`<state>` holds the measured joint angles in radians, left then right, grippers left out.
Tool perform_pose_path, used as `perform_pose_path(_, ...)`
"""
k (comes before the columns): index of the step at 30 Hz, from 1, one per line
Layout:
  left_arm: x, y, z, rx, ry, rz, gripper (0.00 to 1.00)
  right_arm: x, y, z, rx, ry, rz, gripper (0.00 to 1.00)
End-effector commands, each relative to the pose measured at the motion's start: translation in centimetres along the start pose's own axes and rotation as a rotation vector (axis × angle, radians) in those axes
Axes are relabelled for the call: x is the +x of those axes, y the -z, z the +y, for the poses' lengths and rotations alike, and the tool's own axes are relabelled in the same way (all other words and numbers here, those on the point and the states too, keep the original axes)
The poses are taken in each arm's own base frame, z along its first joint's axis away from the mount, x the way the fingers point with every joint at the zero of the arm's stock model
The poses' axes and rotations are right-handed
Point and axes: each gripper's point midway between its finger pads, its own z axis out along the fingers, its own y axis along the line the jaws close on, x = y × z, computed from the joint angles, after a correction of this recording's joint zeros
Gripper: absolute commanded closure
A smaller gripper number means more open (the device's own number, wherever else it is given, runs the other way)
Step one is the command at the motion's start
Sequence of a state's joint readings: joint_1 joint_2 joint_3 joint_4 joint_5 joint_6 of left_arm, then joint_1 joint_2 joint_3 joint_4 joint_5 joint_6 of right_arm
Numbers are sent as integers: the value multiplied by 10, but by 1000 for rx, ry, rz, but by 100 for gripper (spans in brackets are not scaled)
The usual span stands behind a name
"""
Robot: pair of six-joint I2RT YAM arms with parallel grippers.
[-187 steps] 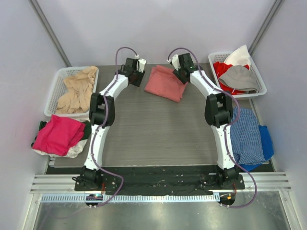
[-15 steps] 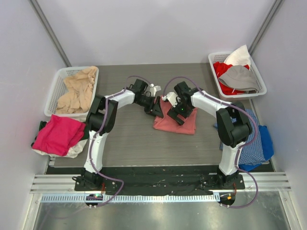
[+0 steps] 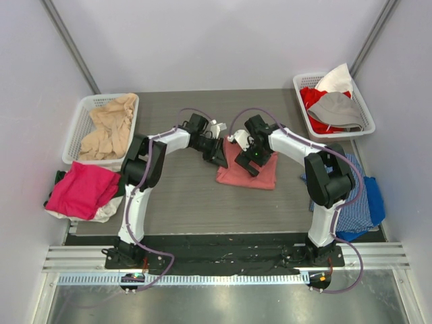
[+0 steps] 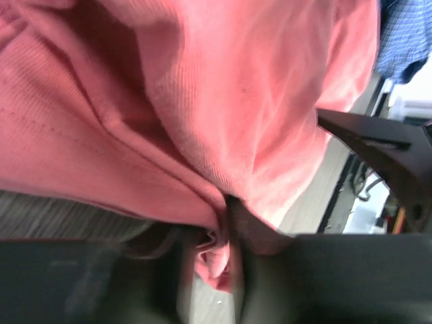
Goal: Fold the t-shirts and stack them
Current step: Fold the tshirt
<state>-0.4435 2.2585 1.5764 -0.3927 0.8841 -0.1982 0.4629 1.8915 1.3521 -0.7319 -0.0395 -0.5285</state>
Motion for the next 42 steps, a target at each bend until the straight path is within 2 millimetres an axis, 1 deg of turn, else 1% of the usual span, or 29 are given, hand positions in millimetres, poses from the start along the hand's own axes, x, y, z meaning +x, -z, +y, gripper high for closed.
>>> perform_pose_path(1, 22, -12, 19, -97, 14, 50, 82, -11, 15, -1, 21, 4, -49, 0)
perform_pose_path(2, 23, -13, 19, -98, 15, 55, 84, -11, 15, -2, 23, 6, -51, 0)
perform_pose_path(3, 23, -13, 20, -104, 15, 54, 93, -11, 16, -1, 20, 6, -53, 0)
perform_pose_path(5, 24, -13, 22, -113, 12, 55, 100, -10, 15, -1, 22, 5, -52, 0)
perform_pose_path(8, 24, -12, 21, -117, 0, 56, 100, -8, 16, 0, 24, 6, -47, 0)
perform_pose_path(10, 21, -6, 17, -127, -22, 53, 100, -6, 17, 0, 27, 3, -49, 0)
perform_pose_path(13, 18, 6, 8, -146, -69, 44, 100, -9, 27, -2, 48, -1, -69, 0)
perform_pose_path(17, 19, 17, -3, -152, -87, 51, 100, -15, 47, -5, 81, -10, -105, 0)
perform_pose_path(18, 19, 19, -5, -155, -92, 52, 100, -17, 56, -7, 96, -13, -121, 0)
perform_pose_path(20, 18, 24, -9, -164, -104, 50, 100, -20, 66, -6, 104, -9, -135, 0)
perform_pose_path(21, 18, 26, -10, -169, -114, 49, 100, -20, 77, -12, 143, -11, -140, 0)
perform_pose_path(23, 18, 31, -12, -182, -128, 51, 100, -16, 85, -12, 156, -11, -137, 0)
perform_pose_path(24, 19, 33, -13, -188, -135, 51, 100, -14, 92, -13, 170, -12, -145, 0)
perform_pose_path(26, 20, 41, -17, -203, -159, 51, 100, -7, 98, -16, 203, -11, -131, 0)
perform_pose_path(27, 20, 44, -19, -208, -168, 47, 100, -1, 96, -15, 207, -7, -117, 0)
perform_pose_path(28, 20, 47, -21, -214, -172, 46, 100, 2, 101, -16, 227, -8, -118, 0)
perform_pose_path(30, 21, 58, -26, -238, -212, 39, 100, 10, 98, -14, 226, -9, -102, 0)
perform_pose_path(31, 26, 61, -24, -249, -221, 44, 100, 11, 98, -14, 232, -9, -102, 0)
perform_pose_path(32, 24, 69, -30, -260, -240, 31, 100, 13, 97, -13, 233, -13, -100, 0)
perform_pose_path(33, 24, 74, -28, -286, -246, 27, 100, 17, 93, -11, 226, -14, -90, 0)
perform_pose_path(35, 27, 85, -26, -314, -255, 21, 100, 19, 92, -11, 233, -18, -92, 0)
perform_pose_path(36, 25, 94, -27, -343, -267, 5, 100, 22, 89, -9, 228, -22, -86, 0)
perform_pose_path(38, 30, 107, -21, -369, -254, 1, 100, 23, 87, -7, 223, -23, -87, 0)
perform_pose_path(39, 28, 118, -20, -390, -259, -15, 100, 24, 86, -6, 221, -28, -87, 0)
perform_pose_path(41, 34, 129, -17, -414, -264, -4, 100, 24, 86, -6, 218, -30, -89, 0)
perform_pose_path(42, 33, 139, -17, -430, -270, -20, 100, 25, 86, -6, 218, -33, -88, 0)
